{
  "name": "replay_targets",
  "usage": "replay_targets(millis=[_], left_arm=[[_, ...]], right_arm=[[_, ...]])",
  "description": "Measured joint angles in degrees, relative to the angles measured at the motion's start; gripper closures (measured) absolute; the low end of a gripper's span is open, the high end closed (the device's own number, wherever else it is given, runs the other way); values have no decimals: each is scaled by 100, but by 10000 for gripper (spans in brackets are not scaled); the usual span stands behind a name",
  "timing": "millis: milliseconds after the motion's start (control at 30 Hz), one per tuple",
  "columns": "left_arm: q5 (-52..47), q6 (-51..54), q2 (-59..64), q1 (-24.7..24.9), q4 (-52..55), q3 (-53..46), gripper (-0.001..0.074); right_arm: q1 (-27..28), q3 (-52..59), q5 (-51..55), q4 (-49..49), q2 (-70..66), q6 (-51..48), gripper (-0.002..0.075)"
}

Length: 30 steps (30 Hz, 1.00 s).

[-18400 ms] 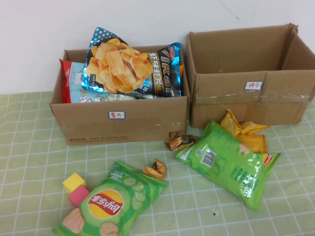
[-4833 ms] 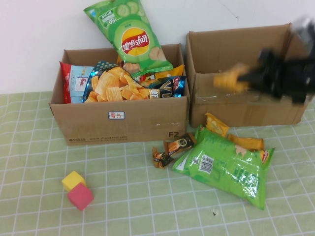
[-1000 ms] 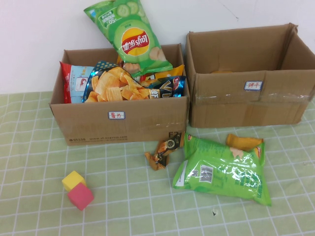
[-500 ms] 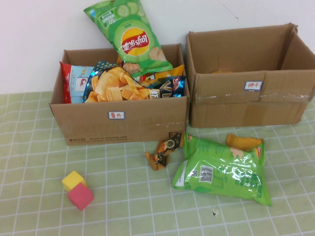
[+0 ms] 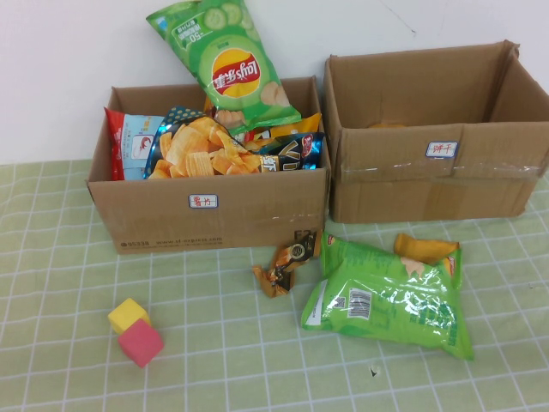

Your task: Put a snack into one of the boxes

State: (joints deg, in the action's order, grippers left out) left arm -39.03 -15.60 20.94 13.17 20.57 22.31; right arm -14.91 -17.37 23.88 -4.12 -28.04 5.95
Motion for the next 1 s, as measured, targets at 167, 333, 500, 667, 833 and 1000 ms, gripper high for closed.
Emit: replay_targets(millis=[167, 333, 500, 667, 833, 1000], left_arm=[[0, -10, 0, 0, 0, 0, 736], [48, -10, -446, -267, -12, -158, 736], [279, -21, -1433, -925, 22, -574, 736], [404, -207, -2155, -1225, 277, -810, 736], [1039, -73, -2179, -1237, -269, -1153, 736], [1874, 650, -2179, -1327, -1184, -1941, 736]], right_arm=[[0, 12, 201, 9, 0, 0, 714], [0, 22, 306, 9, 0, 0, 714], [0, 22, 379, 9, 0, 0, 714], [0, 22, 392, 21, 0, 0, 714], [0, 22, 405, 21, 0, 0, 714], [0, 22, 427, 21, 0, 0, 714]])
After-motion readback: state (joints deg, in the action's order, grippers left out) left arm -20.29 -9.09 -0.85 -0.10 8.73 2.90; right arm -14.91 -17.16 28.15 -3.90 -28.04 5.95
